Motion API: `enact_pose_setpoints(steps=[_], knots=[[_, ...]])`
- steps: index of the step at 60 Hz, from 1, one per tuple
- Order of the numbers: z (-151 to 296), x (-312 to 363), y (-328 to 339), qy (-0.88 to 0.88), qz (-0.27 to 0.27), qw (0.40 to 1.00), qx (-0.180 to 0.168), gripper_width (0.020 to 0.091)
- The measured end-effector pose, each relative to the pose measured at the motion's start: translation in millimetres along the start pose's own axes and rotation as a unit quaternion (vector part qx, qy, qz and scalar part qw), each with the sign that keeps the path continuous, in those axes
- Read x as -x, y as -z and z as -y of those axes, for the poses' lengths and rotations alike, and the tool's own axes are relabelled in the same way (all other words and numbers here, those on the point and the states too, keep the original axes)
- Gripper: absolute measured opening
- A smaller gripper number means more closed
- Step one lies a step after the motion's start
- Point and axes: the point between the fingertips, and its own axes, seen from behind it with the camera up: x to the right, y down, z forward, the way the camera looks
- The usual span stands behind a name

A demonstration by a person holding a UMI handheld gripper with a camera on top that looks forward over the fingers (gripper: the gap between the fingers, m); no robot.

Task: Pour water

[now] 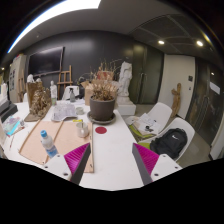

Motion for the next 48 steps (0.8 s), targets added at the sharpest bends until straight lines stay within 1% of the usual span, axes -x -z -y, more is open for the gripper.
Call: enact_pose_setpoints(steps=[7, 8, 9, 17, 23, 28, 34, 42, 46, 48], knots=[[-25.8, 41.1, -6.1, 0.015, 0.027, 0.999, 0.012, 0.0851], [-21.2, 30.6, 2.6, 0.018, 0.032, 0.999, 0.016, 0.0852], [-32.3, 55.9, -7.2, 0.018, 0.035, 0.999, 0.014, 0.0853], [-73.0, 129.6, -16.6, 0.022, 0.079, 0.996, 0.022, 0.0856], [-96.7, 186.9, -25.4, 0.017, 0.115, 0.993, 0.027, 0.0854], [-108.6, 232.0, -40.0, 0.016, 0.138, 0.990, 0.019, 0.0855], [-110.4, 276.3, -68.1, 0.009, 0.145, 0.989, -0.005, 0.0854], [-108.4, 308.0, -116.6, 0.002, 0.133, 0.991, -0.022, 0.0853], [-110.3, 317.7, -138.3, -0.001, 0.128, 0.991, -0.027, 0.0815], [-112.1, 319.5, -147.4, -0.003, 0.124, 0.992, -0.028, 0.0755]])
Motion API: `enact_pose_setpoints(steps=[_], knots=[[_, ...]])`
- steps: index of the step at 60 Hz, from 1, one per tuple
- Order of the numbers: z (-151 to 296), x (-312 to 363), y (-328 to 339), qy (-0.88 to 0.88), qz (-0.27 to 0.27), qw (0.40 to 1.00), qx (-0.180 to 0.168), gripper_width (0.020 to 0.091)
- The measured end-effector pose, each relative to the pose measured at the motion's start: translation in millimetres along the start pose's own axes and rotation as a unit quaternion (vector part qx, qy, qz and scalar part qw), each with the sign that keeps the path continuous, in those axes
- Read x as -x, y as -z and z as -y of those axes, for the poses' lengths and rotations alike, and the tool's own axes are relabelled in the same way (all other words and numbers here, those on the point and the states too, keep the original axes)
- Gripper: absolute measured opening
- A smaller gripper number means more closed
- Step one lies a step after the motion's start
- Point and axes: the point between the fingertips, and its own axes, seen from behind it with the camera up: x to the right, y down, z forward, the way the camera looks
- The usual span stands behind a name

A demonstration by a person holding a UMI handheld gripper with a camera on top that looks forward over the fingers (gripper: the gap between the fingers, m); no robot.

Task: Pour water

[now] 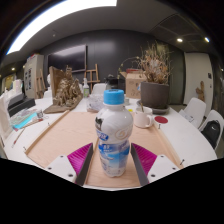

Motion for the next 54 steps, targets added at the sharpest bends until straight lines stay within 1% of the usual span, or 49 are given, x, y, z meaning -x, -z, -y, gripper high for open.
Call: enact_pose_setpoints(steps=[4, 6, 7, 9, 13, 17, 20, 21, 26, 29, 35, 40, 43, 47, 51, 54], knots=[[-1.6, -2.4, -15.1, -0.001, -0.012, 1.000, -0.003, 0.0610], [-0.6, -6.0, -18.7, 0.000, -0.021, 1.000, -0.007, 0.0548], [0.9, -7.5, -19.8, 0.002, -0.026, 1.000, -0.011, 0.0530], [2.3, -6.5, -21.2, 0.006, -0.025, 1.000, -0.016, 0.0522], [1.2, -5.6, -21.0, 0.008, -0.021, 1.000, -0.016, 0.0477], [1.0, -8.9, -24.7, 0.010, -0.028, 0.999, -0.014, 0.0417], [-0.1, -9.8, -22.0, 0.020, -0.033, 0.999, -0.006, 0.0400], [0.6, -9.3, -21.7, 0.024, -0.033, 0.999, -0.004, 0.0381], [16.2, -2.7, -19.6, 0.035, -0.025, 0.999, -0.006, 0.0380], [33.0, 0.7, -19.3, 0.034, -0.022, 0.999, -0.013, 0.0379], [79.5, 7.5, -26.1, 0.004, -0.002, 0.999, -0.036, 0.0380], [125.1, 15.1, -36.0, -0.054, 0.025, 0.997, -0.057, 0.0378], [151.0, 15.1, -44.9, -0.109, 0.051, 0.991, -0.067, 0.0377], [180.2, 16.3, -59.1, -0.199, 0.089, 0.973, -0.069, 0.0377], [200.6, 20.2, -77.1, -0.310, 0.136, 0.939, -0.062, 0.0376], [212.5, 19.8, -91.4, -0.398, 0.173, 0.900, -0.049, 0.0374]])
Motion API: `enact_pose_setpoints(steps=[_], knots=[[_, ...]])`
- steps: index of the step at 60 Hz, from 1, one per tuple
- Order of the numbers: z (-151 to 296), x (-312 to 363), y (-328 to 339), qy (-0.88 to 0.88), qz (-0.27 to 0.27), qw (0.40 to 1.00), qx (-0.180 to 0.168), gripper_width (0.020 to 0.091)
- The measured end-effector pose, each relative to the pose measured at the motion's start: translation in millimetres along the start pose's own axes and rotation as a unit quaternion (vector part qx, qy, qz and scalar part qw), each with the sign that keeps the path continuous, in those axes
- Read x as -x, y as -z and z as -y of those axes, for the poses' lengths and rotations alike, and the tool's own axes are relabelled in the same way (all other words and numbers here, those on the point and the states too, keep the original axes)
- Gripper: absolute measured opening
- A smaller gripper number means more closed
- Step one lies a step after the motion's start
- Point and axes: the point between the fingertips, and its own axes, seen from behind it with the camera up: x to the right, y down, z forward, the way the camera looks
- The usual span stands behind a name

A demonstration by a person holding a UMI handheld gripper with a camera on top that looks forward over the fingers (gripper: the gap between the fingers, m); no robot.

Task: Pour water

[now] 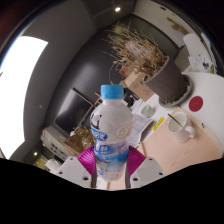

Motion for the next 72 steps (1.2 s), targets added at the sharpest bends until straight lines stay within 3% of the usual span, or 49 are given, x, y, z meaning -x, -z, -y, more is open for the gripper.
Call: enact_pose_setpoints(steps=[6, 18, 29, 40, 47, 55, 62, 72], knots=[[13.4, -9.5, -28.0, -0.184, 0.039, 0.982, 0.015, 0.0374], [18.8, -55.8, -72.2, -0.441, 0.068, 0.894, 0.047, 0.0376], [13.7, -77.1, -80.9, -0.515, 0.071, 0.853, 0.059, 0.0377], [5.8, -75.6, -81.9, -0.515, 0.066, 0.851, 0.076, 0.0375], [8.0, -71.4, -77.5, -0.438, 0.050, 0.894, 0.082, 0.0375], [39.8, -60.4, -67.2, -0.208, 0.027, 0.976, 0.066, 0.0377], [103.0, -51.2, -54.9, 0.037, -0.001, 0.999, 0.009, 0.0378], [195.3, -63.4, -32.0, 0.257, -0.059, 0.962, -0.071, 0.0378]])
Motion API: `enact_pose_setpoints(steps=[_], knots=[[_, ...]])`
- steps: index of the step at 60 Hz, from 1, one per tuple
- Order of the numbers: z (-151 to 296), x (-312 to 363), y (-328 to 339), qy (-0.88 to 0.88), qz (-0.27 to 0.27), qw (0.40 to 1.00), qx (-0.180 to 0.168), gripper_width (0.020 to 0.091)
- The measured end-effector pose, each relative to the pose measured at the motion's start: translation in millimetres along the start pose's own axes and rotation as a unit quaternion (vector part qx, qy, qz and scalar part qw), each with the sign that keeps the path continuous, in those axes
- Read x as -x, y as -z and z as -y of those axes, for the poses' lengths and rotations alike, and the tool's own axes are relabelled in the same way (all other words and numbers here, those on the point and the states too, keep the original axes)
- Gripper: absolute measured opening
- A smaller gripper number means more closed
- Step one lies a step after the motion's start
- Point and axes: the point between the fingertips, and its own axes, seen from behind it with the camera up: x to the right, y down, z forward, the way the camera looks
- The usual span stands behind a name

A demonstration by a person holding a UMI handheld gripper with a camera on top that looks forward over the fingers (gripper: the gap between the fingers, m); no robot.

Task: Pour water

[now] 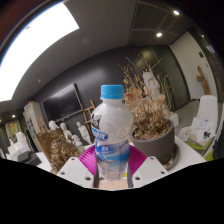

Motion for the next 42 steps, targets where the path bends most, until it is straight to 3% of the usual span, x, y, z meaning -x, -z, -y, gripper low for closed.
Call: enact_pose_setpoints(steps=[7, 20, 36, 39, 42], knots=[[1.9, -61.5, -1.0, 0.103, -0.060, 0.993, -0.010, 0.0378], [-71.4, -163.8, -26.7, 0.171, -0.122, 0.976, 0.058, 0.0377], [-150.2, -213.8, -37.3, 0.158, -0.148, 0.970, 0.111, 0.0383], [-162.7, -218.8, -37.9, 0.149, -0.152, 0.970, 0.121, 0.0421], [-160.9, -215.2, -35.9, 0.152, -0.147, 0.971, 0.109, 0.0469]])
